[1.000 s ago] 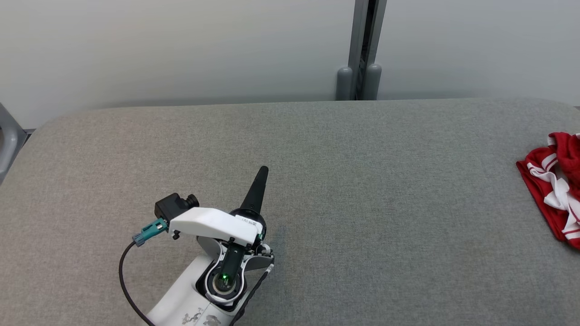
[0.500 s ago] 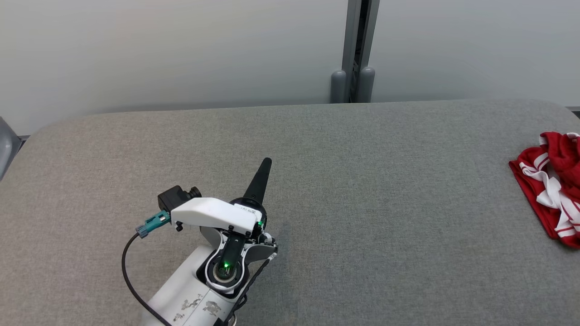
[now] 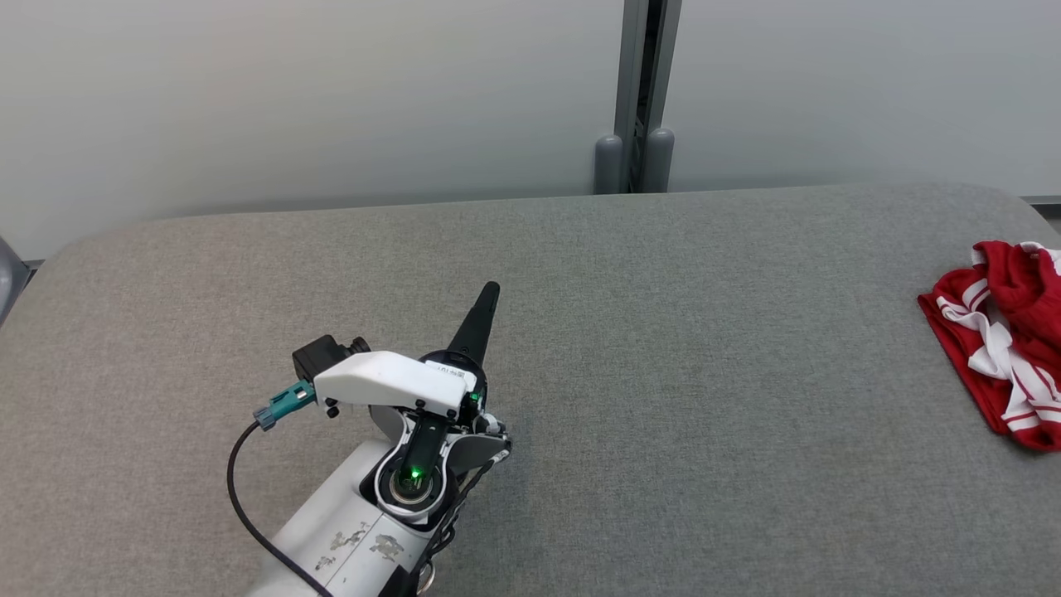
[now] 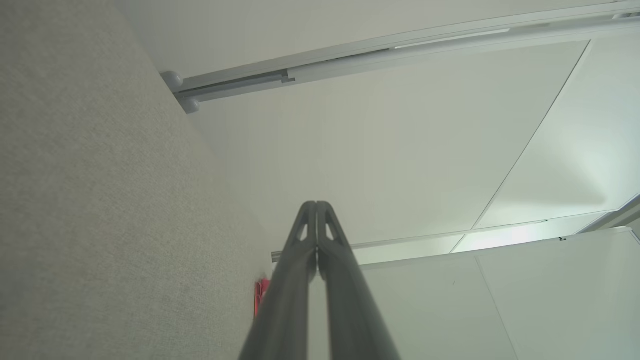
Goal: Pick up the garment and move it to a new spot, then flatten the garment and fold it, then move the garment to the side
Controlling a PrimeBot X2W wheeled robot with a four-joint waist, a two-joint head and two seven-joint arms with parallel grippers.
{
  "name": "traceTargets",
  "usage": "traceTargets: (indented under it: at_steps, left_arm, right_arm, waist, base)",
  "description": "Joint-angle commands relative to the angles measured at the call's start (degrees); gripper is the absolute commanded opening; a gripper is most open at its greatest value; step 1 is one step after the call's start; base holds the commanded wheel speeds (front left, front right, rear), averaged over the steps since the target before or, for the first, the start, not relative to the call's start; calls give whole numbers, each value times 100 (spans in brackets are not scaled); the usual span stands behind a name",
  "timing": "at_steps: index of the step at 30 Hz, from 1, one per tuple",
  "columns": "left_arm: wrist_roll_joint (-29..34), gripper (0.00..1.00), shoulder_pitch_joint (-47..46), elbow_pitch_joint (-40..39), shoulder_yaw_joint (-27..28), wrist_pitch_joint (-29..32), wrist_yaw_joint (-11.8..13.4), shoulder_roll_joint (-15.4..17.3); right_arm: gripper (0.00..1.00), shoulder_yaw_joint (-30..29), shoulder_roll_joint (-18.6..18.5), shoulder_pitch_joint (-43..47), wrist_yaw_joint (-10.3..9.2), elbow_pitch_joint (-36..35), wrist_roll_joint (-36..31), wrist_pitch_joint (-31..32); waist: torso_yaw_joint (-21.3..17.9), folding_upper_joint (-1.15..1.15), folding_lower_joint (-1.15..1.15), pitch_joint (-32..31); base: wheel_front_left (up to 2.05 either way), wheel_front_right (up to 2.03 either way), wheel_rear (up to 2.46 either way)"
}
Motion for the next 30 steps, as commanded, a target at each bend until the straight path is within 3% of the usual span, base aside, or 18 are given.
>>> traceTargets:
  at_steps: [1,12,30]
  left_arm:
    - [-90,0,-167,28,-18,23,-45,22]
    - [-556,0,-308,172,-165,40,-116,25]
    - [-549,0,-309,169,-158,42,-115,25]
  right_arm:
    - [0,-61,-3,76,2,-50,120,52]
    - [0,-286,33,142,2,-64,532,184]
    - [0,-264,12,157,2,-69,547,165]
  waist:
    - [-6,0,0,-5]
    - [-73,0,0,-49]
    - [-77,0,0,-52]
  base:
    - [0,0,0]
    - [0,0,0]
    - [0,0,0]
